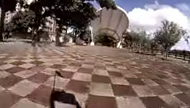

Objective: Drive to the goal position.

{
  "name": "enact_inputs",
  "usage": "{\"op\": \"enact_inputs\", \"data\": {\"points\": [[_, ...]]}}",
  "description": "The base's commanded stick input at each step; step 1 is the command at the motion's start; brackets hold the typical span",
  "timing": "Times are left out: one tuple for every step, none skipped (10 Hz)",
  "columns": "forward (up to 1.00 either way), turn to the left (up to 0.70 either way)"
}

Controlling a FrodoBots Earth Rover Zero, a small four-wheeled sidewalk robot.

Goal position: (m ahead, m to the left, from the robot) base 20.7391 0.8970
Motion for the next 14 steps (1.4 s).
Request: {"op": "enact_inputs", "data": {"points": [[1.00,0.00],[1.00,0.00],[1.00,0.00],[1.00,0.00],[1.00,0.00],[1.00,0.00],[1.00,0.00],[1.00,0.00],[1.00,0.00],[1.00,0.00],[1.00,0.00],[1.00,0.00],[1.00,-0.40],[1.00,-0.40]]}}
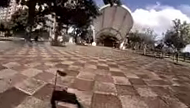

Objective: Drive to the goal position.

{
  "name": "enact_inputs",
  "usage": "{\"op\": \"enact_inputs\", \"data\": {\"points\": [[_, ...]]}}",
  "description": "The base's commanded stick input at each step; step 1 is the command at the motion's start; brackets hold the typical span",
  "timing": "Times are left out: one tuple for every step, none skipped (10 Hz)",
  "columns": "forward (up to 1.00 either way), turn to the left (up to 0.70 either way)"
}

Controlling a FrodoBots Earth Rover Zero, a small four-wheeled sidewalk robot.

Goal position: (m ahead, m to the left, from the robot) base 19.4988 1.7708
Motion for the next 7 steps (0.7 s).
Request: {"op": "enact_inputs", "data": {"points": [[1.00,-0.11],[1.00,0.00],[1.00,0.00],[1.00,0.00],[1.00,0.00],[1.00,0.00],[1.00,0.00]]}}
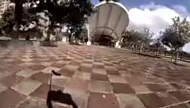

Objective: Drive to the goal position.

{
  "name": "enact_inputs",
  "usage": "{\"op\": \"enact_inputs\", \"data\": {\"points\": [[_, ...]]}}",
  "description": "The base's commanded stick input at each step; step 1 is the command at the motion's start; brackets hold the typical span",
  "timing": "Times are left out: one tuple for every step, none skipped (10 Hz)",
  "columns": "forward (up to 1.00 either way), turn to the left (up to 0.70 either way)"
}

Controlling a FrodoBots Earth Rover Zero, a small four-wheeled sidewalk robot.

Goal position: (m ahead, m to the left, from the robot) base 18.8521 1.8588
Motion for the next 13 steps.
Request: {"op": "enact_inputs", "data": {"points": [[1.00,0.00],[1.00,0.00],[1.00,0.00],[1.00,0.00],[1.00,0.00],[1.00,0.00],[1.00,-0.40],[1.00,-0.20],[1.00,0.00],[1.00,0.00],[1.00,0.00],[1.00,0.00],[1.00,0.00]]}}
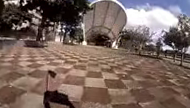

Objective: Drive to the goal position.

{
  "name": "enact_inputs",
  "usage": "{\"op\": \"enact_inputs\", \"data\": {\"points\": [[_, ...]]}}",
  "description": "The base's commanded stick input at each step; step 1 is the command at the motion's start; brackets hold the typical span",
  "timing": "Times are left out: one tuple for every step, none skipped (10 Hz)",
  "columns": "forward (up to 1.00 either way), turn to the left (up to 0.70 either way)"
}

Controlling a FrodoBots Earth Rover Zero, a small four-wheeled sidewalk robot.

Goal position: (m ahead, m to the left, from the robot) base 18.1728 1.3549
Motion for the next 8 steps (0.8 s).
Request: {"op": "enact_inputs", "data": {"points": [[1.00,0.00],[1.00,0.00],[1.00,0.00],[1.00,0.00],[1.00,0.00],[1.00,0.00],[1.00,0.00],[1.00,0.00]]}}
